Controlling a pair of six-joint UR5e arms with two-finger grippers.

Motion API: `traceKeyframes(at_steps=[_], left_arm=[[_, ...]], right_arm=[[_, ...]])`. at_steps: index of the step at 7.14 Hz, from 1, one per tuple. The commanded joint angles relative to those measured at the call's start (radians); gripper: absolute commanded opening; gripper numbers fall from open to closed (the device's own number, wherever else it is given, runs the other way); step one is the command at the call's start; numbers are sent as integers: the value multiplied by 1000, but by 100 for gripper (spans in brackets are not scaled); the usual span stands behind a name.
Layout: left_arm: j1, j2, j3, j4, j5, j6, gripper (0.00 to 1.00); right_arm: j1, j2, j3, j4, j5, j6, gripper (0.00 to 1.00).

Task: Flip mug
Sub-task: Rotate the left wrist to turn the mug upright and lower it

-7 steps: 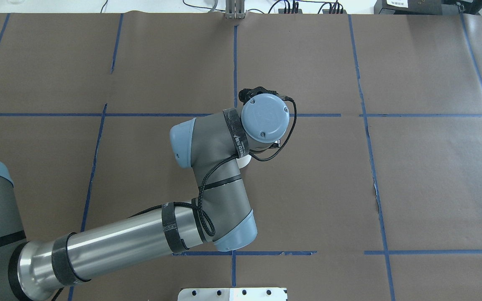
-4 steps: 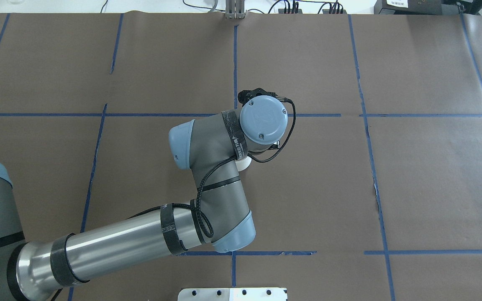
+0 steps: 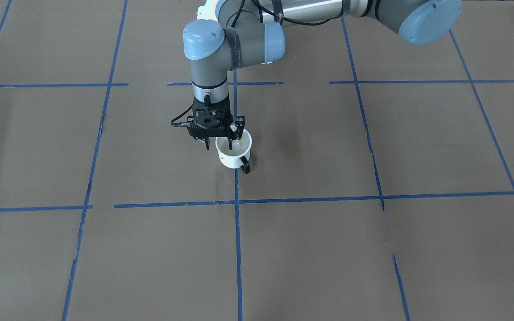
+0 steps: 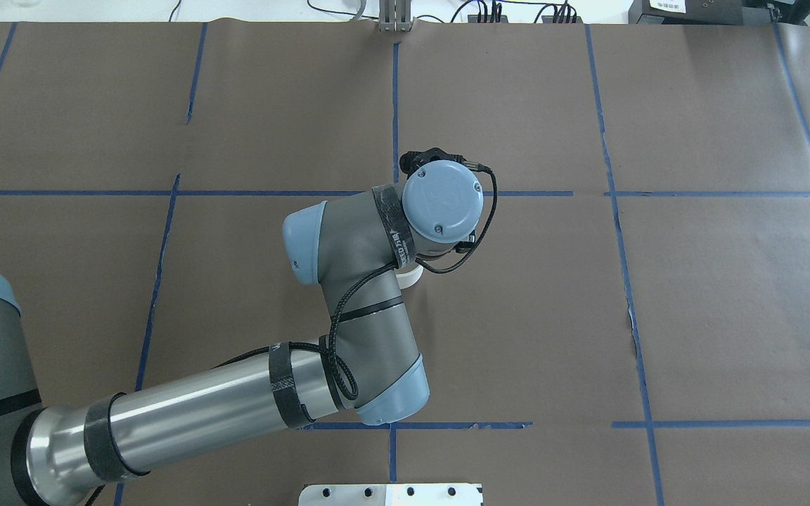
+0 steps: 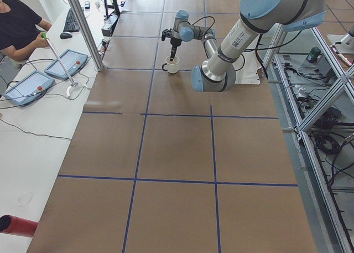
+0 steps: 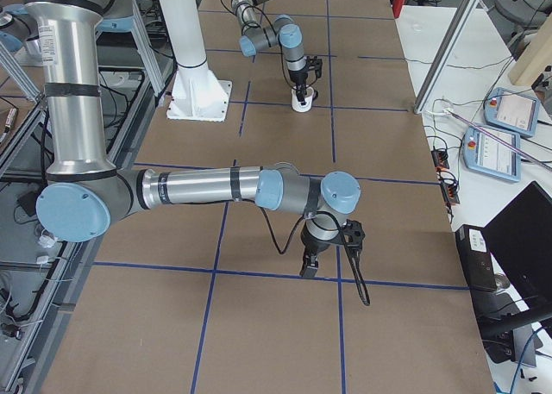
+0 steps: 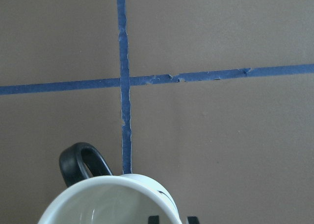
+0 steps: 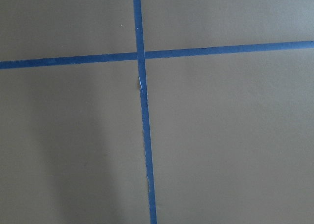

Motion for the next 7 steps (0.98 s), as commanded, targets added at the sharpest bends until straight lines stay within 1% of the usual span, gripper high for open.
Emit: traceKeyframes(at_steps=[1, 3, 5, 6, 7], left_arm=[[-1, -2, -8, 1, -7, 0, 100], [-20, -2, -78, 23, -13, 0, 100], [-53, 1, -141, 84, -50, 0, 100], [-73, 27, -195, 105, -58, 10, 100], [-90, 73, -273, 128, -88, 115, 100]], right_arm=[[0, 0, -1, 0, 0, 0, 100], [0, 0, -1, 0, 0, 0, 100], [0, 0, 1, 0, 0, 0, 100], [0, 0, 1, 0, 0, 0, 100], [0, 0, -1, 0, 0, 0, 100]])
